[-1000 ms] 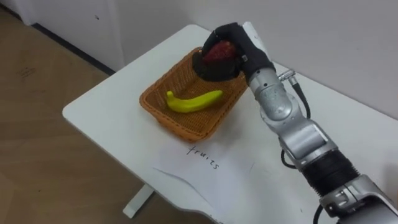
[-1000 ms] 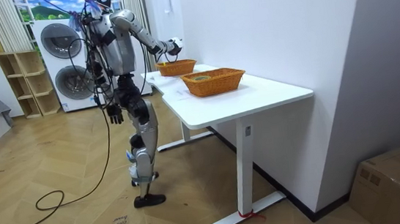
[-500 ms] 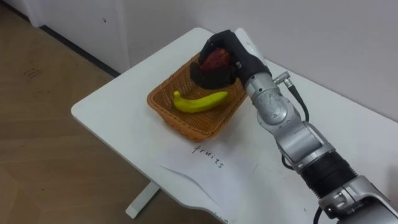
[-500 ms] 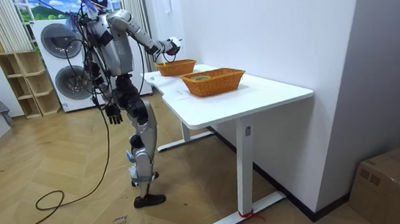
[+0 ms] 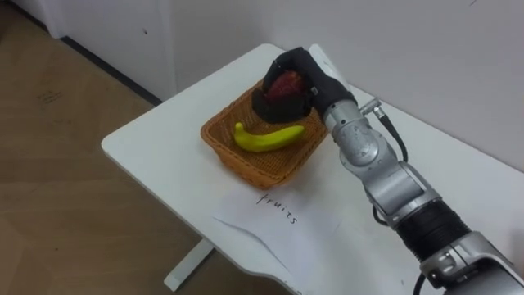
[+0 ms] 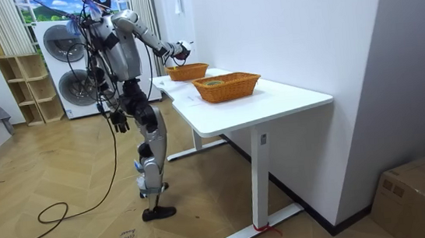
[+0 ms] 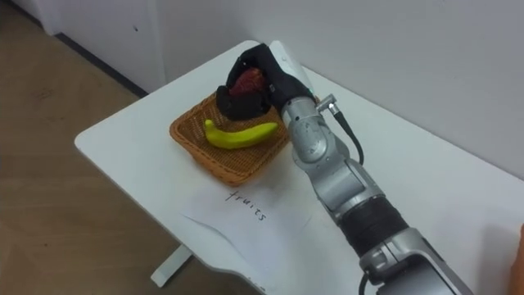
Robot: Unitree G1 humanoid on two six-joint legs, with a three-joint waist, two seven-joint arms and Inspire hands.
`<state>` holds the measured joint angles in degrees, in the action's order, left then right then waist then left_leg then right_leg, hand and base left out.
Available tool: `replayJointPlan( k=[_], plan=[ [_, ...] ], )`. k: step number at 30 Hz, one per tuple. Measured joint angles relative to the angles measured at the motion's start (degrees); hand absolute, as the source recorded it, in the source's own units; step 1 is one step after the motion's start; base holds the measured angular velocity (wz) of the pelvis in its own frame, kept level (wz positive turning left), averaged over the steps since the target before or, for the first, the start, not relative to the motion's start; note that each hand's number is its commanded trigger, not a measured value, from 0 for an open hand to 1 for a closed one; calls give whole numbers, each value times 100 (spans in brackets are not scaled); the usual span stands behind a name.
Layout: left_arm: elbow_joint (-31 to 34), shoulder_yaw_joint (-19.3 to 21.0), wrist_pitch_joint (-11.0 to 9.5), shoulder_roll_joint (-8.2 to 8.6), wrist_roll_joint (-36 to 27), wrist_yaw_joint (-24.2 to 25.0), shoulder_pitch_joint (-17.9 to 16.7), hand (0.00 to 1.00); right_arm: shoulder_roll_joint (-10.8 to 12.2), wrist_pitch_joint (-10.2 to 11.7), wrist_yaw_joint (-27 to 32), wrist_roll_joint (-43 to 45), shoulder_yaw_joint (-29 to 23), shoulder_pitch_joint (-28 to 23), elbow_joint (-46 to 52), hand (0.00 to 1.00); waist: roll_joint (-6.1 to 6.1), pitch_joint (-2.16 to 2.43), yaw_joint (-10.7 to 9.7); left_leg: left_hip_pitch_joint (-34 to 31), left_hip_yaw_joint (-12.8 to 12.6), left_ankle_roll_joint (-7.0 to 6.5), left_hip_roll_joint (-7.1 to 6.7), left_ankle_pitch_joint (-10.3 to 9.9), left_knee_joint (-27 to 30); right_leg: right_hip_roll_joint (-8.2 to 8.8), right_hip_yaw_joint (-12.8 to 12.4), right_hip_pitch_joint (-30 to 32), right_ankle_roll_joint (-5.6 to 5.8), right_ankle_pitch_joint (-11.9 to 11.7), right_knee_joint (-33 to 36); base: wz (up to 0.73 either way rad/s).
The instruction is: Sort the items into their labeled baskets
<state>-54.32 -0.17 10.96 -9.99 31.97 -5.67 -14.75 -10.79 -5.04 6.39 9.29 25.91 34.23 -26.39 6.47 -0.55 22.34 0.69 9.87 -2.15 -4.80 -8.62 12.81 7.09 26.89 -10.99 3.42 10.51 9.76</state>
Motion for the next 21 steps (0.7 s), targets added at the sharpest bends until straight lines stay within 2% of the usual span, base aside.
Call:
replayJointPlan(
  k=[8, 13, 21],
  plan=[
    [0, 10, -1, 0, 27, 43, 9, 0, -9, 0, -17, -36, 0, 0, -1, 100, -18, -12, 15, 1, -7, 0, 4, -1, 0, 1, 0, 0, 0, 0, 1, 0],
    [-4, 61, -1, 0, 26, 99, 25, 0, -9, 2, -70, -19, 0, -1, -53, 100, -79, -55, 8, 4, -12, 0, 0, -1, 2, 6, 23, -2, 0, 0, 6, 0],
    [-27, 85, -6, 3, 27, 129, 23, 0, -9, -4, -273, 33, 0, -16, -466, 100, -97, -68, 9, -3, -11, -3, 3, -3, -1, 11, 24, 6, 1, 0, 7, 0]
  ],
)
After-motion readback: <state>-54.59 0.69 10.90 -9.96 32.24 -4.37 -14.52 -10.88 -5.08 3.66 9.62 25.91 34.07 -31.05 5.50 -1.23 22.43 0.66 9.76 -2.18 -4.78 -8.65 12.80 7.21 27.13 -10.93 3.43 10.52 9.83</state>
